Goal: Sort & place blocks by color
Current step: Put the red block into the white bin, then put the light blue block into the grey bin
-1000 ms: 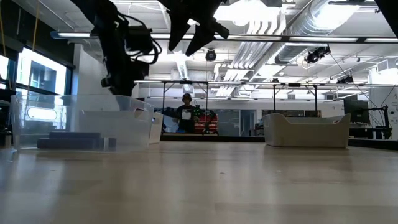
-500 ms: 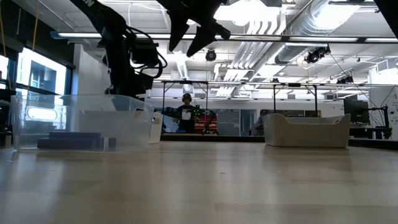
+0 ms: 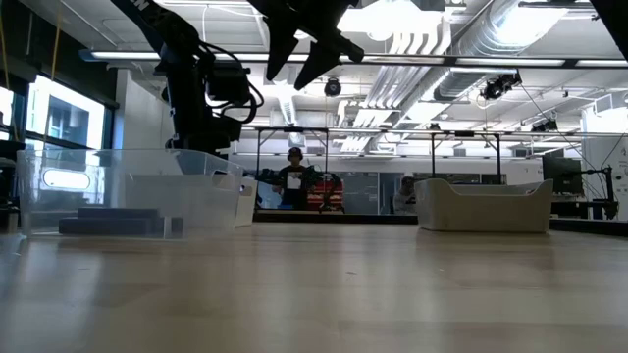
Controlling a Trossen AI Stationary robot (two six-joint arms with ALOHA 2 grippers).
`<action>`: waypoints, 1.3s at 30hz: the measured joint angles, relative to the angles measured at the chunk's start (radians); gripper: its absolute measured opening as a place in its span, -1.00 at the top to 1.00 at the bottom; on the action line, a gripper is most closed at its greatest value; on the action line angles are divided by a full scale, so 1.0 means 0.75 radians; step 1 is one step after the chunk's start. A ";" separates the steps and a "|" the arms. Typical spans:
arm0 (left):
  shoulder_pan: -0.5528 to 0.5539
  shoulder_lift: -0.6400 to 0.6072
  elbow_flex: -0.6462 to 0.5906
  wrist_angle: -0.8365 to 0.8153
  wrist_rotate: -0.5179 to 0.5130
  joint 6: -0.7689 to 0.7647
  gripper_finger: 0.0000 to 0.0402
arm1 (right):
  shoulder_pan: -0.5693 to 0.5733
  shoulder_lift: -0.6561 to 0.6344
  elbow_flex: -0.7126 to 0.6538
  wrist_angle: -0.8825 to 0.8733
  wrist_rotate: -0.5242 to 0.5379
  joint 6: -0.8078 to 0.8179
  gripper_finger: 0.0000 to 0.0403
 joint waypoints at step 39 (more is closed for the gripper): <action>-0.287 -0.549 0.193 -0.438 0.209 -0.467 0.27 | -0.045 0.000 0.000 -0.002 -0.189 -0.198 -0.16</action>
